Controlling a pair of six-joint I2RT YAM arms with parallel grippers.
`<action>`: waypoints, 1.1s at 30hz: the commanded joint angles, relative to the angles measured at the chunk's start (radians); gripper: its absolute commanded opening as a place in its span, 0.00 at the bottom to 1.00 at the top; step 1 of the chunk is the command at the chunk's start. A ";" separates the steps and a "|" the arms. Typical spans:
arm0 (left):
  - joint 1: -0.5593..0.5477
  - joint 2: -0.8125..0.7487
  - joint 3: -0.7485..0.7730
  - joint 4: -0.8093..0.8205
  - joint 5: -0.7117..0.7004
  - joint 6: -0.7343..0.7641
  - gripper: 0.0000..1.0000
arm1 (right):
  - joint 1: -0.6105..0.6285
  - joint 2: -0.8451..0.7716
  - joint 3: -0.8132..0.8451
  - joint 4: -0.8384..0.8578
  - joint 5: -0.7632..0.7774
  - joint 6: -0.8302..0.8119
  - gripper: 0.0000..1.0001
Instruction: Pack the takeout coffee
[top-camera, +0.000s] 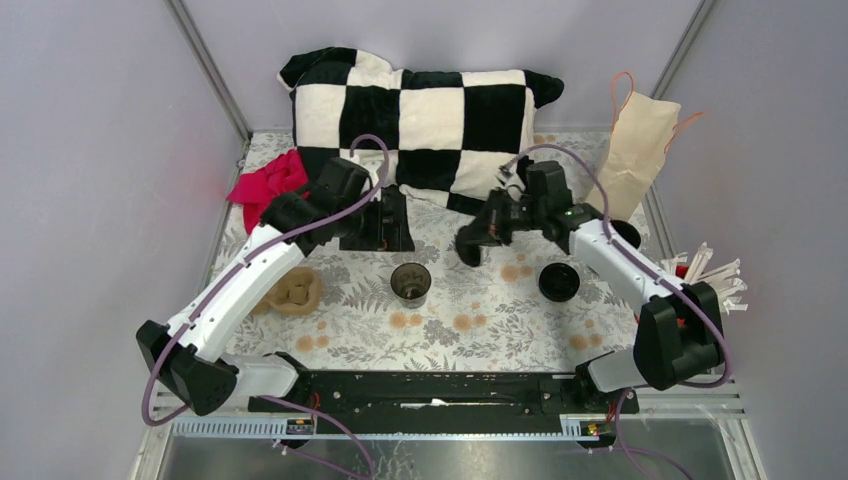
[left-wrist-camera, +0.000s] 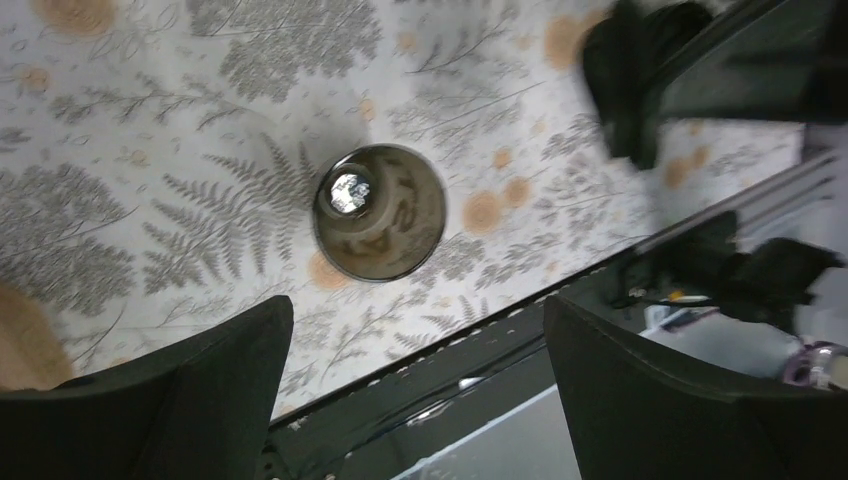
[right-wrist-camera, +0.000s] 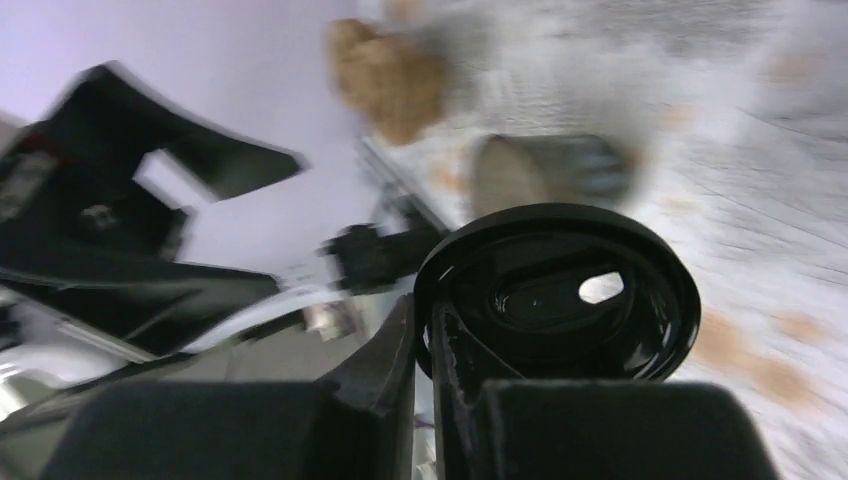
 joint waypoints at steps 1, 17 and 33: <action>0.047 -0.107 0.074 0.205 0.173 -0.054 0.99 | 0.089 -0.006 -0.058 0.970 -0.304 0.794 0.09; 0.148 -0.136 0.281 0.329 0.234 -0.355 0.99 | 0.209 0.154 0.187 1.529 -0.169 1.228 0.04; 0.210 -0.122 0.124 0.545 0.522 -0.488 0.99 | 0.232 0.147 0.203 1.532 -0.135 1.228 0.03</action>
